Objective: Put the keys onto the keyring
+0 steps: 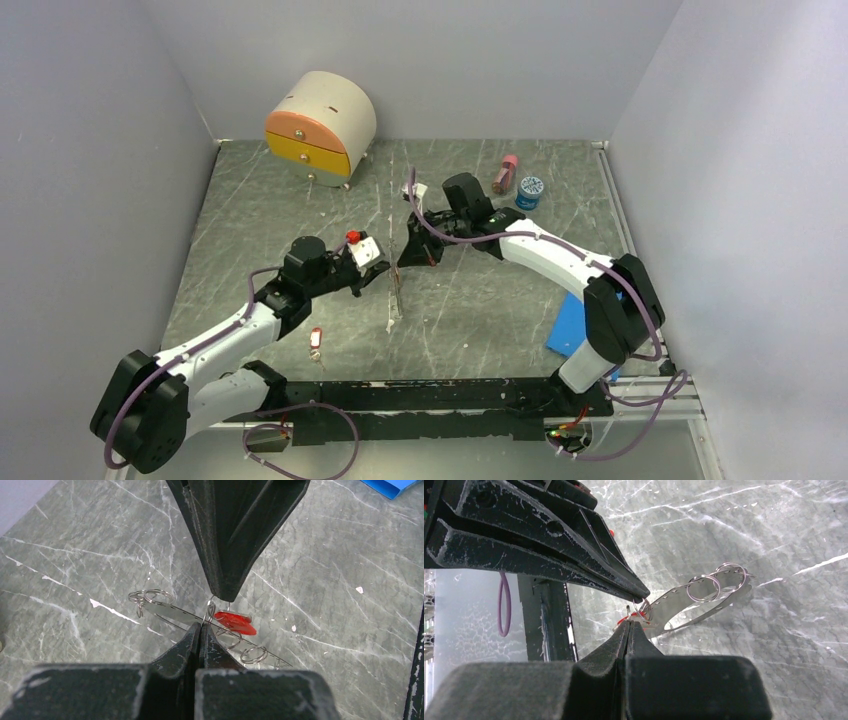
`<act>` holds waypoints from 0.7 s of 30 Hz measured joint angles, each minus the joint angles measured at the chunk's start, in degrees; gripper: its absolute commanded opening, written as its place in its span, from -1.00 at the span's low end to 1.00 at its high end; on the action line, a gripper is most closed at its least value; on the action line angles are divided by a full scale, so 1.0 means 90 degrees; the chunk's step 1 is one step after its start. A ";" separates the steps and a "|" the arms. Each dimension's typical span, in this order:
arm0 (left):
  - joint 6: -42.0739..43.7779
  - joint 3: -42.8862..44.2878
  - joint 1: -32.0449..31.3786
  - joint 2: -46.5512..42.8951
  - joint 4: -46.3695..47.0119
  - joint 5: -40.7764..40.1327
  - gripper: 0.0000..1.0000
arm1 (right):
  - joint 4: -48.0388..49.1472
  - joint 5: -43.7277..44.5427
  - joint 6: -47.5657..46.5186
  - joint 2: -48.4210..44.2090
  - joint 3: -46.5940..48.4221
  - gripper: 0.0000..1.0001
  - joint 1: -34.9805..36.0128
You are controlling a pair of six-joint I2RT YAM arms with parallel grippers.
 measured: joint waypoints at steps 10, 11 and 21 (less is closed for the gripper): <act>0.0000 0.0000 -0.0029 0.0000 -0.0005 -0.0029 -0.95 | -0.0034 0.0338 0.0002 0.0134 0.0075 -1.00 0.0015; 0.0002 0.0000 -0.0032 0.0000 -0.0005 -0.0044 -0.95 | -0.0034 0.0386 0.0002 0.0134 0.0073 -1.00 0.0017; 0.0002 0.0000 -0.0053 -0.0024 -0.0007 -0.0158 -0.95 | -0.0039 0.0826 0.0148 0.0129 0.0049 -1.00 0.0010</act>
